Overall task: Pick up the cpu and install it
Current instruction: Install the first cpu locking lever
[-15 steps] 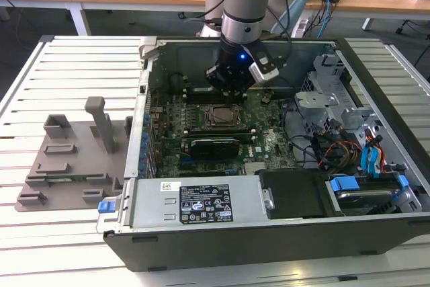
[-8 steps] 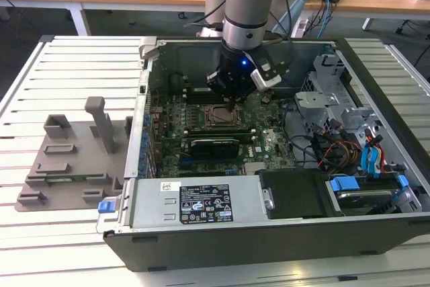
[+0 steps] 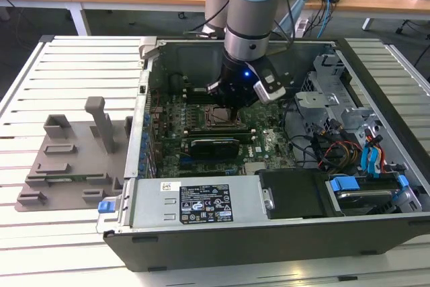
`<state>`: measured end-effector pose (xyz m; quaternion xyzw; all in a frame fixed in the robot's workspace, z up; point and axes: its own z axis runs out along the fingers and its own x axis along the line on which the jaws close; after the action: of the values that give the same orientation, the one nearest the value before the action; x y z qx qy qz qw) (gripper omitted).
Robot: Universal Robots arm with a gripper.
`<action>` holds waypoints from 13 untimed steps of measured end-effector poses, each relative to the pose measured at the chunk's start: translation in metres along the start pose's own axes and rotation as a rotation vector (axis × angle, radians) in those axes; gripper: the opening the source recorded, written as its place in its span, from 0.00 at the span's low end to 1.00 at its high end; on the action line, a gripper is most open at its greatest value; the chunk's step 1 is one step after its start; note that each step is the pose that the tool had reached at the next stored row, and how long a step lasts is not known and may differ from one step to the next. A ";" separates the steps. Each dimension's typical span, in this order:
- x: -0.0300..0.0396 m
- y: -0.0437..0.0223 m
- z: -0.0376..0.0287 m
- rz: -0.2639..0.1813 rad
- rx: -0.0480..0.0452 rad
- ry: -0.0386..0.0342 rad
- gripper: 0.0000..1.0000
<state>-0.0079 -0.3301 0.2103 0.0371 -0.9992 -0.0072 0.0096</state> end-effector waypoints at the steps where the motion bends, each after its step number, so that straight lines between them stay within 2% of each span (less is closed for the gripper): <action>1: 0.0001 -0.0002 -0.0016 0.000 0.0000 0.0000 0.11; 6: 0.0003 0.0000 -0.0159 0.000 0.0000 -0.0001 0.11; 13: 0.0006 0.0002 -0.0284 0.000 -0.0001 -0.0001 0.11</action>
<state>-0.0079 -0.3304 0.2387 0.0370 -0.9992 -0.0072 0.0096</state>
